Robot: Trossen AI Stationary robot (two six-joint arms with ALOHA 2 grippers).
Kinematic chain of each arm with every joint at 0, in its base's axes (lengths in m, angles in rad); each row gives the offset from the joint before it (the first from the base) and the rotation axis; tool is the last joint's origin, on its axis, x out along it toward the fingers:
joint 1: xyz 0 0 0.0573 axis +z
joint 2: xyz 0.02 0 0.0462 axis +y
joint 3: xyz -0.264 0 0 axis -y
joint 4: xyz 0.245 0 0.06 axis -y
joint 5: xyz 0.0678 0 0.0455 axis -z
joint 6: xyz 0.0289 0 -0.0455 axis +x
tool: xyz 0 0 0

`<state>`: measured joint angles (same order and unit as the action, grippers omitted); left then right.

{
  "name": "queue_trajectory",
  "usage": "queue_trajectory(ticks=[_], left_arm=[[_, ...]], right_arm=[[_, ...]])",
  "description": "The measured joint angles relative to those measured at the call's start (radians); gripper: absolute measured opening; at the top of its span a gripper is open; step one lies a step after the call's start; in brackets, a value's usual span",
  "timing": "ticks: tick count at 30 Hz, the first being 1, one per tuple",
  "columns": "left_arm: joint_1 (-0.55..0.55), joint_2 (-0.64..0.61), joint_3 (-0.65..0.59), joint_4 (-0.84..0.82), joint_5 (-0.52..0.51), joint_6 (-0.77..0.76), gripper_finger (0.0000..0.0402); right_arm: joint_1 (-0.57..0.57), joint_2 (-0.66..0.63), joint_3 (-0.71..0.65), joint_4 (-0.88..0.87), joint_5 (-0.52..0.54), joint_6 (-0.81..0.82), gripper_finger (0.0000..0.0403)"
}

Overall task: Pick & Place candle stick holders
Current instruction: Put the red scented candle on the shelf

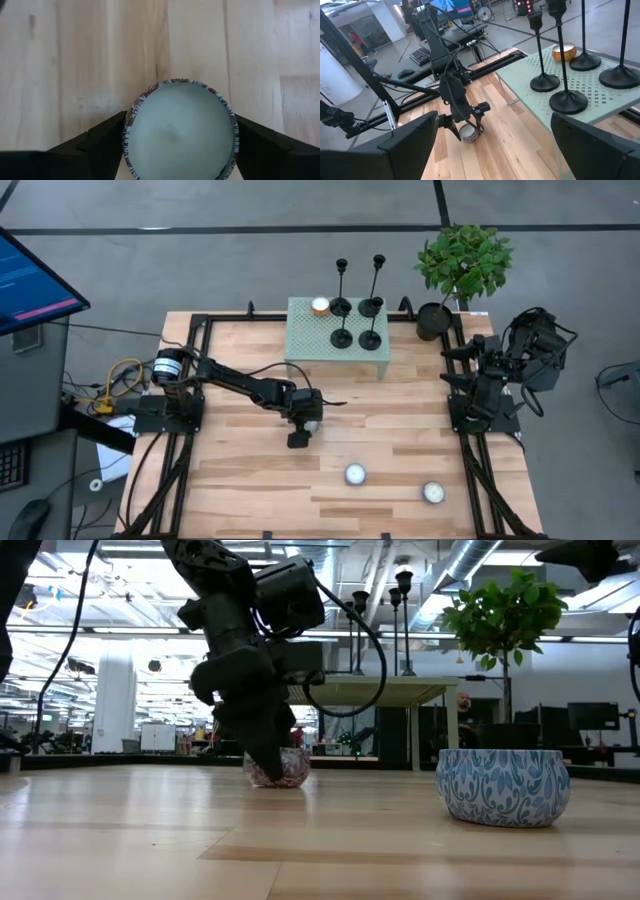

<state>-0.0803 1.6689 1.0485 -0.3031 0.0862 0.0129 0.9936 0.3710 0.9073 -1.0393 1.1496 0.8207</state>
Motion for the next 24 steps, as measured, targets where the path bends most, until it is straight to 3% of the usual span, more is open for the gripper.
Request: queue_trajectory(ticks=[8, 17, 24], left_arm=[[0.0, -0.174, 0.0, 0.017, -0.077, -0.089, 0.0293], [0.014, -0.464, 0.002, 0.043, -0.465, -0.124, 0.0317], [0.119, -0.549, 0.002, 0.049, -0.559, -0.123, 0.0296]], right_arm=[[0.0, 0.0, 0.0, 0.0, 0.0, 0.0, 0.0376], [0.0, 0.0, 0.0, -0.002, 0.002, 0.0, 0.0376], [0.0, 0.0, 0.0, -0.002, 0.005, 0.0, 0.0376]])
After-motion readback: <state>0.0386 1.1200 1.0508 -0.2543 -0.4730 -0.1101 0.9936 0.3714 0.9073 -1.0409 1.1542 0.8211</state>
